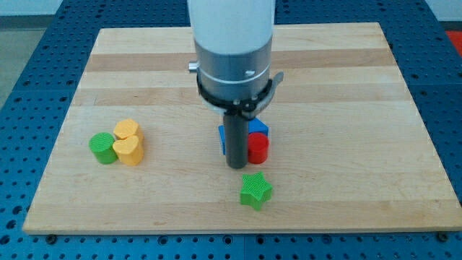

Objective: Move the green circle to the left of the green star

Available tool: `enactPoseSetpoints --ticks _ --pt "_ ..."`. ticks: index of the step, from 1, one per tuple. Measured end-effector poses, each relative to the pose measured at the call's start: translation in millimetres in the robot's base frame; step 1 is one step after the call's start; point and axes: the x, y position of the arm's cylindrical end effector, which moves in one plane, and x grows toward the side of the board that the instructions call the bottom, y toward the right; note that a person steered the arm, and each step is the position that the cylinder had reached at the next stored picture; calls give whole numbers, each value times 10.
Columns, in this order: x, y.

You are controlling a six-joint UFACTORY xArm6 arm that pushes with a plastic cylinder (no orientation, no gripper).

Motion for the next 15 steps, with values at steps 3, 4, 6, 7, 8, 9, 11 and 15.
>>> enactPoseSetpoints --ticks 3,4,6,7,8,9,11,15 --pt "482 -1097" --pt "488 -1737" --pt "288 -1856" --pt "157 -1696" --pt "-65 -1645" --pt "-337 -1650" --pt "-705 -2013" --pt "-383 -2282"
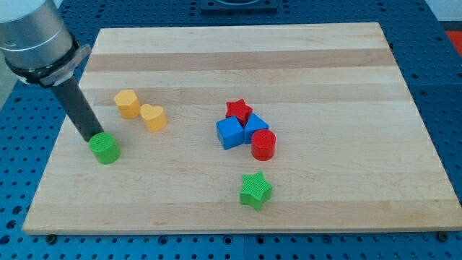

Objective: Move the green circle to the left of the green star

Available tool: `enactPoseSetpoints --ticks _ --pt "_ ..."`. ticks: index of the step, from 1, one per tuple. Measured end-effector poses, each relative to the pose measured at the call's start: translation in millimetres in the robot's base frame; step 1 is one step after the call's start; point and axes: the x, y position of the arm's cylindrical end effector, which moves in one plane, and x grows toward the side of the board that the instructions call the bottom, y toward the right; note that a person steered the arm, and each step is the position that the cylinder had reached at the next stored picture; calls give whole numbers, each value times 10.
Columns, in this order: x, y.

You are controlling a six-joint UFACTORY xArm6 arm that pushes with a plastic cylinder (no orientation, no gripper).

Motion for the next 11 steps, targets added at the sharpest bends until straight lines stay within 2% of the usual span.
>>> enactPoseSetpoints --ticks 3,4,7,11 --pt "783 250" --pt "919 258" --pt "1006 610" --pt "717 1278"
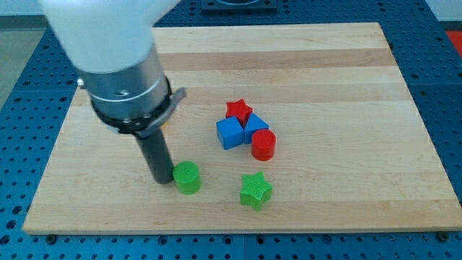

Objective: Move the green circle to the left of the green star

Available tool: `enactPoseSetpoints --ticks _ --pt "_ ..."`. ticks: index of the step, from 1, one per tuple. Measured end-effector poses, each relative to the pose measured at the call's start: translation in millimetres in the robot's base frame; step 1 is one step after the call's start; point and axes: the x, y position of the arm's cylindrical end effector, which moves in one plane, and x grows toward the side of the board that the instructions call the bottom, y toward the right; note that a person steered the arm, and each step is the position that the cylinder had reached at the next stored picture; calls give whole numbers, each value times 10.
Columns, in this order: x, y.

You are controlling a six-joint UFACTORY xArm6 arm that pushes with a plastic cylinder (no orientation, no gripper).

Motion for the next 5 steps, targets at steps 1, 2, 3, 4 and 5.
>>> enactPoseSetpoints --ticks 1,2,3,4,5 --pt "0 312" --pt "0 552" --pt "0 644" --pt "-1 644" --pt "-1 644"
